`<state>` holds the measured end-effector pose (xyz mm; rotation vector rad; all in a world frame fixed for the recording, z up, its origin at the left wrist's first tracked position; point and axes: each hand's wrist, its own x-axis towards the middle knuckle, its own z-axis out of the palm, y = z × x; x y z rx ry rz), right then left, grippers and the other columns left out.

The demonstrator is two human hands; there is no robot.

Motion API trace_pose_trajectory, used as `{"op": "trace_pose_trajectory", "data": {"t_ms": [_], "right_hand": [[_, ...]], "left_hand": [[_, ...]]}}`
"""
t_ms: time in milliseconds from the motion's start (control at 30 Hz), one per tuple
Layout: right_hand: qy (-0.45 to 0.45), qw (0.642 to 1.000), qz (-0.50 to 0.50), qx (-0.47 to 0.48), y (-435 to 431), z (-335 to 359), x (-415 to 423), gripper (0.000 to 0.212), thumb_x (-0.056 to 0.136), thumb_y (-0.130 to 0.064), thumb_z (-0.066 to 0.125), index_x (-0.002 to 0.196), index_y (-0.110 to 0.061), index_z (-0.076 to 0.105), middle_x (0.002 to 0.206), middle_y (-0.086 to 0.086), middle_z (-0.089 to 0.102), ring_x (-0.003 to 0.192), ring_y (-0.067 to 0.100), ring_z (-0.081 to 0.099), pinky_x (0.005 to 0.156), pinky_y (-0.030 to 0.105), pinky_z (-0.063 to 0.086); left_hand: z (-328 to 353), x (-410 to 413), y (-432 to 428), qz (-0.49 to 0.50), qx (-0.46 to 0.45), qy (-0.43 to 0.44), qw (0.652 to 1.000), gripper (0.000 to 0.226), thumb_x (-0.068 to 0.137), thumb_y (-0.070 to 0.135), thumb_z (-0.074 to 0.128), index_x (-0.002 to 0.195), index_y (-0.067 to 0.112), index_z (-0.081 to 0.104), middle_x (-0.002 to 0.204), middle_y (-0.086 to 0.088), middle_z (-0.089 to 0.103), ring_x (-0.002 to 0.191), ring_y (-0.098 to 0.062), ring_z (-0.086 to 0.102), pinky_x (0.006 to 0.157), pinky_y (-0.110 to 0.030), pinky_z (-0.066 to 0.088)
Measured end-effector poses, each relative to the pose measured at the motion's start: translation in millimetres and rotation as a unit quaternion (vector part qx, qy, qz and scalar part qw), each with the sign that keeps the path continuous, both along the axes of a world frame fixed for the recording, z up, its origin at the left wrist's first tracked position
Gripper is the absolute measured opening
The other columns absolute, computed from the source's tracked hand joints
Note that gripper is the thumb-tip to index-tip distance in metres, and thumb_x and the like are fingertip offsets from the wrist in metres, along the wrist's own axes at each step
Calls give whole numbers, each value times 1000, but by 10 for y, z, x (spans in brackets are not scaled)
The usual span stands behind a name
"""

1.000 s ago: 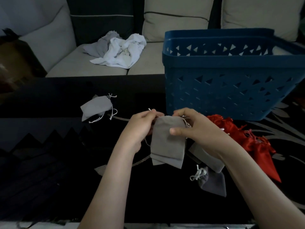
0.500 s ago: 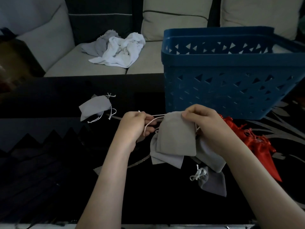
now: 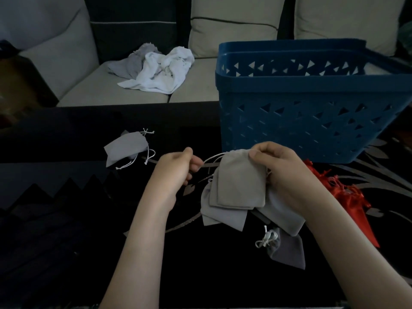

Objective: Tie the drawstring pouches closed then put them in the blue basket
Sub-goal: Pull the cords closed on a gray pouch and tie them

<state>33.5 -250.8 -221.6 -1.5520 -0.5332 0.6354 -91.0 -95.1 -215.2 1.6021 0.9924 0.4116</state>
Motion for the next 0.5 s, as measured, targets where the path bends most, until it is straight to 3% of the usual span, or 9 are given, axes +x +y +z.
{"op": "trace_pose_trajectory", "data": {"t_ms": [67,167,300,400,500], "right_hand": [[8,1000,13,5,0,6,-2,16,91,-21,59,75,-20,63,76,-1,57,76,16,52,75,34,40],[14,1000,12,2,14,7,-11,19,91,-19,59,73,-20,63,75,-1,56,76,17,50,75,34,39],[26,999,15,15,49,12,-57,15,92,-20,59,79,-17,65,72,-3,59,71,12,52,68,28,41],[30,999,34,28,67,30,-95,14,93,-19,56,93,-12,68,73,-4,64,65,5,58,57,18,44],[60,996,52,42,85,14,-135,17,95,-15,54,103,-11,68,85,0,72,77,6,67,64,18,54]], "left_hand": [[20,-11,-61,-91,-19,30,995,49,101,40,37,75,20,74,78,2,68,67,-11,49,63,-24,39],[-9,-22,-116,-188,-21,68,980,47,99,48,32,85,27,71,94,6,70,86,-9,55,80,-26,40],[-30,-16,-121,-155,-27,50,986,43,97,53,32,104,26,65,96,14,58,94,-5,51,92,-26,36],[-42,13,-130,-137,-49,30,989,43,96,56,34,96,29,67,104,8,66,99,-10,57,97,-31,41],[-27,66,-154,-92,-116,-23,989,45,97,52,37,92,23,72,95,0,73,94,-14,65,87,-30,49]]}}
